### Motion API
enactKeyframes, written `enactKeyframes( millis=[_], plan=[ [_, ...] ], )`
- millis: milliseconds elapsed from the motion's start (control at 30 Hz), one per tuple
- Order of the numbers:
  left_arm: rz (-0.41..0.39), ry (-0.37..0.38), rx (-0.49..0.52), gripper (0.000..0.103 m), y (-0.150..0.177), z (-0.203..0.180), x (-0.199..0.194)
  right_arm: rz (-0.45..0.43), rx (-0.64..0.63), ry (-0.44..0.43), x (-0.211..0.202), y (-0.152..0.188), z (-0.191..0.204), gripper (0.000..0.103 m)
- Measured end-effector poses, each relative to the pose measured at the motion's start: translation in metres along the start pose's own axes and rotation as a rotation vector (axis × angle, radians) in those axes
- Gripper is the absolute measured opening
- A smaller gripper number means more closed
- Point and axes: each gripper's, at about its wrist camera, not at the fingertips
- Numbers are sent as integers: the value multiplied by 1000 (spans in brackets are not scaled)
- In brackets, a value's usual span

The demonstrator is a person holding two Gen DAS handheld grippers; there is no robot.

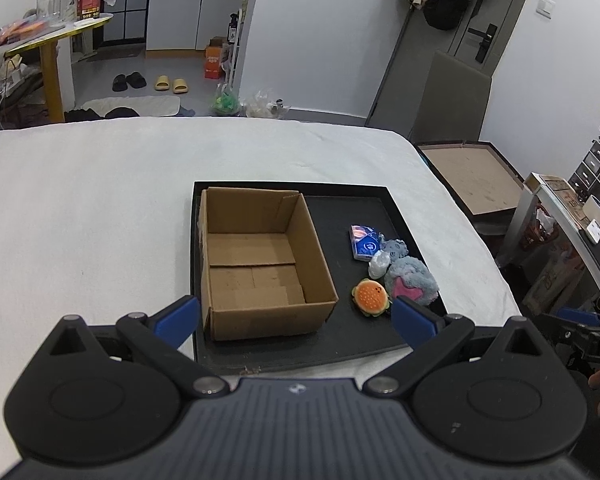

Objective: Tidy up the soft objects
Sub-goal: 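Move the right gripper down to the plush hamburger while the left gripper grips the box wall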

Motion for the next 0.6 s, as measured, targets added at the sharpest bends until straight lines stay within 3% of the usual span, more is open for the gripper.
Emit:
enactKeyframes(
  millis=[467, 600],
  plan=[
    [41, 10, -6, 101, -10, 20, 36, 25, 21, -2, 39, -5, -11, 102],
    [29, -23, 18, 101, -15, 25, 47, 38, 15, 1, 52, -8, -12, 102]
  ],
)
Point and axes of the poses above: each gripper's, at about its wrist camera, not at the fingertips, and x roughly the way its jaws point, z to its left, y to its underside
